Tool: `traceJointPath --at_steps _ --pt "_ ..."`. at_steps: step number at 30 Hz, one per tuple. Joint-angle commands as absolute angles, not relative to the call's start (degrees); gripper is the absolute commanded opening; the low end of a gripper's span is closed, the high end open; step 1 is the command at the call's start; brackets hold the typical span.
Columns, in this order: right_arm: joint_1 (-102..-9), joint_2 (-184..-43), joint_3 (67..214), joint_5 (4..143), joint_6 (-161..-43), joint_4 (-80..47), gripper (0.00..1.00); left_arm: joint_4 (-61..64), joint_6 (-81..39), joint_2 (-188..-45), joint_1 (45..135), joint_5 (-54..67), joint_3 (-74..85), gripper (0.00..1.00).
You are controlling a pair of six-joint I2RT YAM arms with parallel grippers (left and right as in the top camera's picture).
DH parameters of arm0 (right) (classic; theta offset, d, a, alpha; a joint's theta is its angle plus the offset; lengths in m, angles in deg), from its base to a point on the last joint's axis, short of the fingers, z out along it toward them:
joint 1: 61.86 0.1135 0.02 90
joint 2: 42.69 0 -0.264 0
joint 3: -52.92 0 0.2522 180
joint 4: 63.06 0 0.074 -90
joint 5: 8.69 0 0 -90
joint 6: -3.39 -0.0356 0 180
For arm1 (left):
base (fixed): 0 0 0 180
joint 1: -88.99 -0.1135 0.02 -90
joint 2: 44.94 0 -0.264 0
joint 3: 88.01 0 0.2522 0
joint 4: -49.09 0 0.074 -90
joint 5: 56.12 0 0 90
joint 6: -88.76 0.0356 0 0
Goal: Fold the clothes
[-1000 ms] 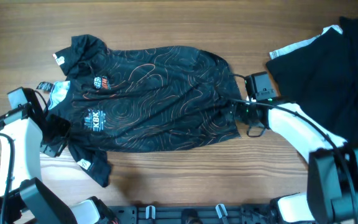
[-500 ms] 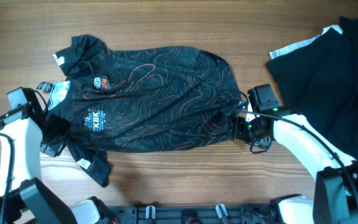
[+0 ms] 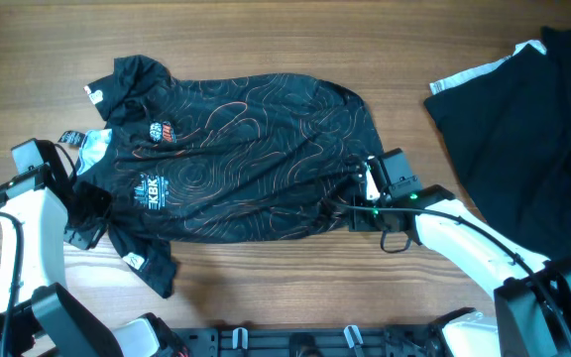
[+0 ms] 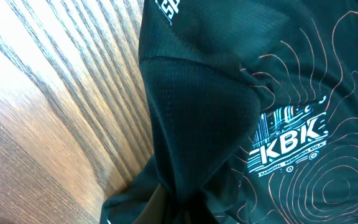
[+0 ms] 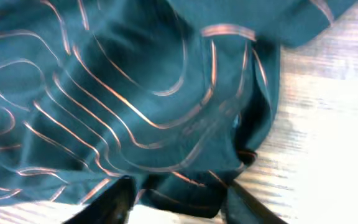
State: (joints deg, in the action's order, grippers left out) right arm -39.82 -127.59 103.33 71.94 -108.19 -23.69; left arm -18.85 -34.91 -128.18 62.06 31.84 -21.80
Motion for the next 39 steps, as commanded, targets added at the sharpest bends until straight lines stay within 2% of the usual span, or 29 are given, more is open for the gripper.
traceJointPath --at_steps 1,2,4,6,7,13,16,23,32,39 --pt "-39.5 -128.6 101.8 74.3 -111.8 -22.5 0.31 -18.7 -34.2 -127.6 62.3 31.4 -21.5 0.06" --pt "-39.5 -128.6 101.8 74.6 -112.3 -22.5 0.29 -18.7 -34.2 -127.6 62.3 31.4 -21.5 0.06" --pt "-39.5 -128.6 101.8 75.0 -112.4 -22.5 0.15 -18.7 -34.2 -127.6 62.3 31.4 -21.5 0.06" --pt "-39.5 -128.6 101.8 76.0 -114.2 -22.4 0.06 -18.7 -34.2 -127.6 62.3 31.4 -21.5 0.06" --pt "-39.5 -128.6 101.8 76.5 -114.9 -22.5 0.04 -18.7 -34.2 -127.6 62.3 31.4 -21.5 0.06" --pt "-39.6 -127.5 104.8 78.5 -116.5 -19.6 0.04 -18.7 -33.4 -127.5 62.3 30.5 -21.5 0.04" --pt "-40.0 -123.6 110.7 80.4 -114.0 -13.9 0.04 -20.5 -28.9 -127.3 62.3 23.1 -19.7 0.04" --pt "-46.7 -114.2 131.7 80.9 -107.6 -5.8 0.04 -24.6 -25.4 -121.0 62.6 21.7 -3.2 0.04" --pt "-47.6 -110.2 149.8 88.8 -100.7 3.7 0.04 -25.1 -12.9 -112.6 73.7 21.9 14.3 0.04" --pt "-47.6 -105.1 162.1 99.4 -100.0 7.6 0.04 -26.8 -12.0 -109.2 71.5 24.6 24.4 0.04"
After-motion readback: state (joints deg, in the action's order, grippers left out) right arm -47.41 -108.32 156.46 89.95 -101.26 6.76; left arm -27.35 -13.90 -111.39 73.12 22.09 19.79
